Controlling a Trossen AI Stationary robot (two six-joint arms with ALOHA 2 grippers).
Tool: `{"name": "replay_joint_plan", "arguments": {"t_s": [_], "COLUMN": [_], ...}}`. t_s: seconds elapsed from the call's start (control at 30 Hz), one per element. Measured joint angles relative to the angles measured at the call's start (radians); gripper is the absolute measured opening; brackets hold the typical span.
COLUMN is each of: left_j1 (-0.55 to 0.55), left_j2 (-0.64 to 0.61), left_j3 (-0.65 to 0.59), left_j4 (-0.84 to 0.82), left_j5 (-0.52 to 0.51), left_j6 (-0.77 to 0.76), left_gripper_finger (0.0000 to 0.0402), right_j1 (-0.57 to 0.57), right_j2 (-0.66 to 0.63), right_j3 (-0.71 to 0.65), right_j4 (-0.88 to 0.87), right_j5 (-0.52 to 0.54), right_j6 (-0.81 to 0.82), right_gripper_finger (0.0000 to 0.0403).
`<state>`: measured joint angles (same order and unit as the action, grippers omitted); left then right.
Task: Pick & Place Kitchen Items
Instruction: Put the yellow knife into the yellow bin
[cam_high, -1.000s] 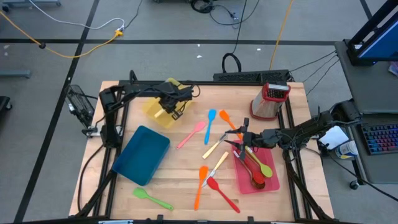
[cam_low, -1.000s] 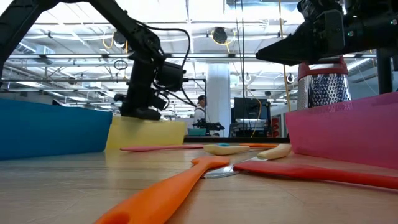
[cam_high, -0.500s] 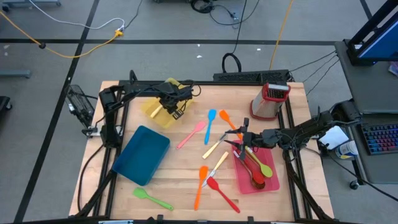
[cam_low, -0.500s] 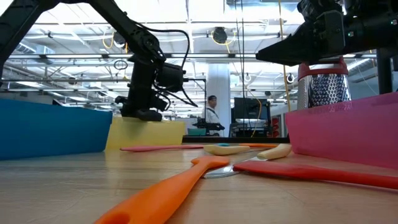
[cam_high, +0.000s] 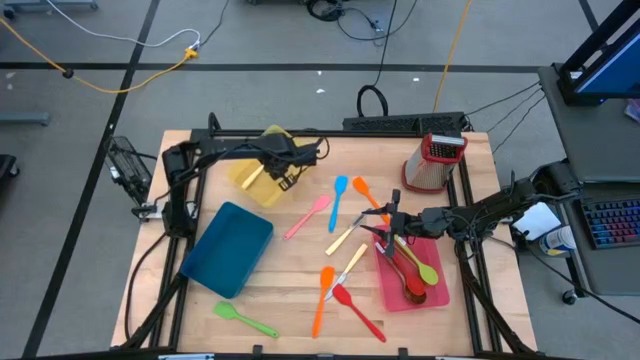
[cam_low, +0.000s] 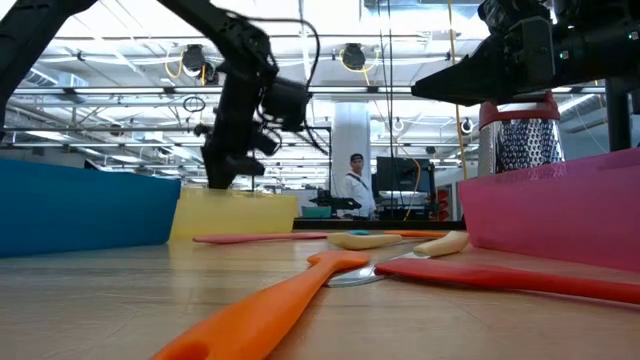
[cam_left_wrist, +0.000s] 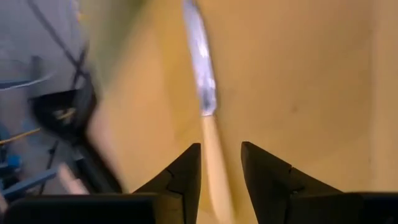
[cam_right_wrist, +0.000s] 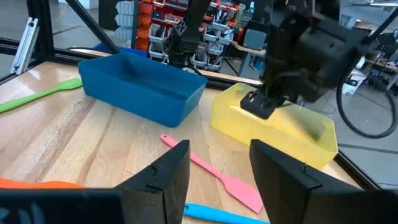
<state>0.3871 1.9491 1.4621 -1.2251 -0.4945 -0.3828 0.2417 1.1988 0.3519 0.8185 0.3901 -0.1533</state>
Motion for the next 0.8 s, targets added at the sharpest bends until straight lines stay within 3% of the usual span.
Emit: {"name": "replay_joint_plan", "arguments": {"t_s": [0.2, 0.57, 0.8], "left_j1": [-0.106, -0.308, -0.429], "left_j2": [0.0, -0.002, -0.029], "left_j3": [0.103, 0.216, 0.233], "left_j4": [-0.075, -0.182, -0.353], "left_j5": [-0.057, -0.062, -0.182], "left_j6": [-0.04, -0.075, -0.157], "left_gripper_finger": [0.0117, 0.0117, 0.0117], "right_j1": [0.0, 0.0, 0.0], "right_j2": [0.0, 0.0, 0.0], "right_j3": [0.0, 0.0, 0.0], "right_j4": [0.0, -0.01, -0.01], "right_j5": [0.0, 0.0, 0.0], "right_j6": [0.008, 0.05, 0.129], "right_gripper_finger": [0.016, 0.016, 0.016]}}
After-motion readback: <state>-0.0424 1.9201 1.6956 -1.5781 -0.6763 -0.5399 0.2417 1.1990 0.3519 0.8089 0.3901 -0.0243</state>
